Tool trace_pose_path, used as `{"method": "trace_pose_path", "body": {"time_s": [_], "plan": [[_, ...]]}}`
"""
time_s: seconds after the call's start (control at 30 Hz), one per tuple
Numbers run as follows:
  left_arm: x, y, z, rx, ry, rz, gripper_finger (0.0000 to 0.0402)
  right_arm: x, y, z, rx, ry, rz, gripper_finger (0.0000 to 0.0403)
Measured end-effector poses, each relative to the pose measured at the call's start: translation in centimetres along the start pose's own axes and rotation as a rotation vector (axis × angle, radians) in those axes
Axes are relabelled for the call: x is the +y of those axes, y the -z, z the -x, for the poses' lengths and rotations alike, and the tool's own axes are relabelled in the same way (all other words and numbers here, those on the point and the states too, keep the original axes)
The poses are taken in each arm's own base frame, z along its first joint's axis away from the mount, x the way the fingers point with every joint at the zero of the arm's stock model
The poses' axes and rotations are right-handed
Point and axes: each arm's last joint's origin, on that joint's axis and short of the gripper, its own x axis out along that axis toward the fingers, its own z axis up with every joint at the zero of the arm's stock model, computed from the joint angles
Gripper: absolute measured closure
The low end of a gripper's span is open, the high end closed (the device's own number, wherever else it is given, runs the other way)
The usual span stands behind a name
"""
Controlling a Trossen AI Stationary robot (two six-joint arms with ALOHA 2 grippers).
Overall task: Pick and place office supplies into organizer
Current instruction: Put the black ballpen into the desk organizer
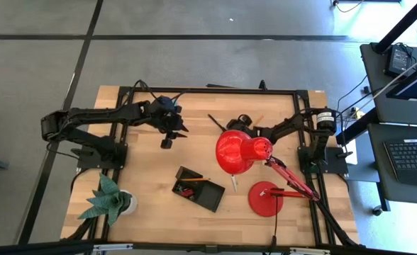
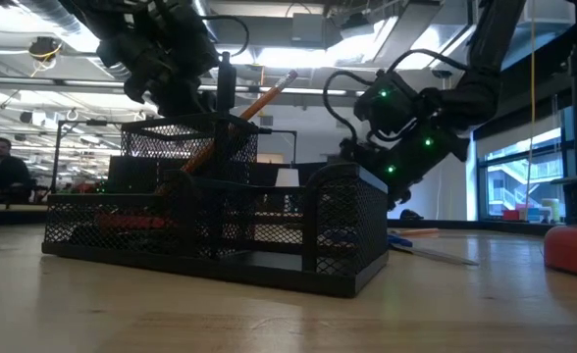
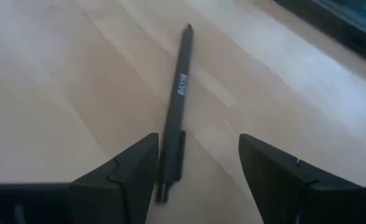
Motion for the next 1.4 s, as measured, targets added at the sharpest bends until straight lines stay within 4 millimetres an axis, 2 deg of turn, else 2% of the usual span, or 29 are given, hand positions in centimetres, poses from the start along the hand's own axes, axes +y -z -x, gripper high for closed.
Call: {"method": "trace_pose_path", "body": {"time_s": [0.47,0.6,1.07,1.4], "plan": [[0.0,0.0,0.0,-0.001,0.004,0.002,0.0296,-1.5,0.4,-0.7,0.133,-0.099,-0.058,0.0181],[0.0,0.0,0.0,0.0,0.004,0.005,0.0296,-1.7,0.5,-0.9,0.146,-0.108,-0.059,0.0208],[0.0,0.0,0.0,0.002,0.004,0.031,0.0297,-1.8,0.6,-0.9,0.151,-0.119,-0.035,0.0351],[0.0,0.1,0.0,0.008,-0.002,0.033,0.0293,-1.7,0.4,-1.0,0.127,-0.13,-0.035,0.0356]]}}
